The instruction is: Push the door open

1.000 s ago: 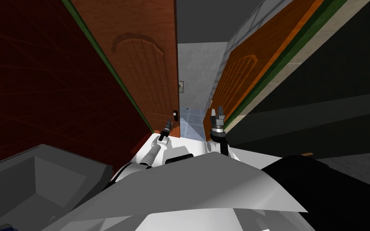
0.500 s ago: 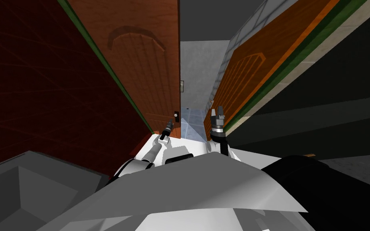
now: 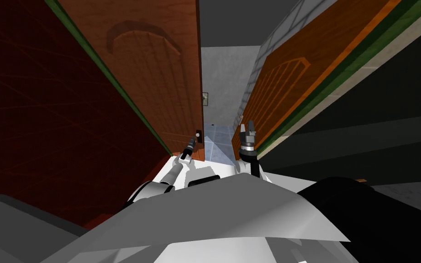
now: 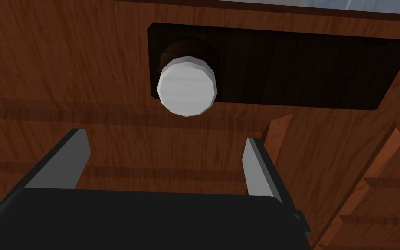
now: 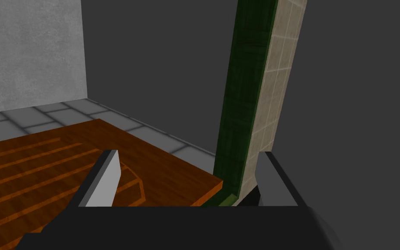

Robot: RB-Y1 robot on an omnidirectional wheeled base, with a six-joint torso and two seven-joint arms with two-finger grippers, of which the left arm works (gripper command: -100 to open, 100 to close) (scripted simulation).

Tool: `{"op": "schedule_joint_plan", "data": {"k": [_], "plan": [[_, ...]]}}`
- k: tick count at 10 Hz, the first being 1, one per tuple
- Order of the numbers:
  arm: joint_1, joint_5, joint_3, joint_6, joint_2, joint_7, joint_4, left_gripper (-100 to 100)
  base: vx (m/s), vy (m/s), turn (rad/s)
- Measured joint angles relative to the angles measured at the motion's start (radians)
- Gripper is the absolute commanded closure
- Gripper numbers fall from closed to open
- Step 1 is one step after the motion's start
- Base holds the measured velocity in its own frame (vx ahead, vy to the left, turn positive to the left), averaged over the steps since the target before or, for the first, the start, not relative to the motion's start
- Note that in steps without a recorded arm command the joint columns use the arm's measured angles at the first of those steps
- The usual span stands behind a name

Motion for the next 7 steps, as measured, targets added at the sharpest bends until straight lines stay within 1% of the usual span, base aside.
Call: {"op": "schedule_joint_plan", "data": {"k": [3, 4, 5, 7], "plan": [[-0.002, 0.002, 0.007, -0.001, -0.004, -0.003, 0.005, -100, 0.177, -0.066, -0.023], [-0.001, 0.002, 0.009, 0.001, -0.008, -0.004, 0.003, -100, 0.08, -0.034, 0.001], [-0.001, 0.003, 0.009, 0.001, -0.009, -0.005, 0.003, 100, -0.011, 0.004, 0.003], [-0.004, 0.003, 0.01, 0.0, -0.007, -0.004, 0.001, 100, -0.017, 0.012, -0.015]]}}
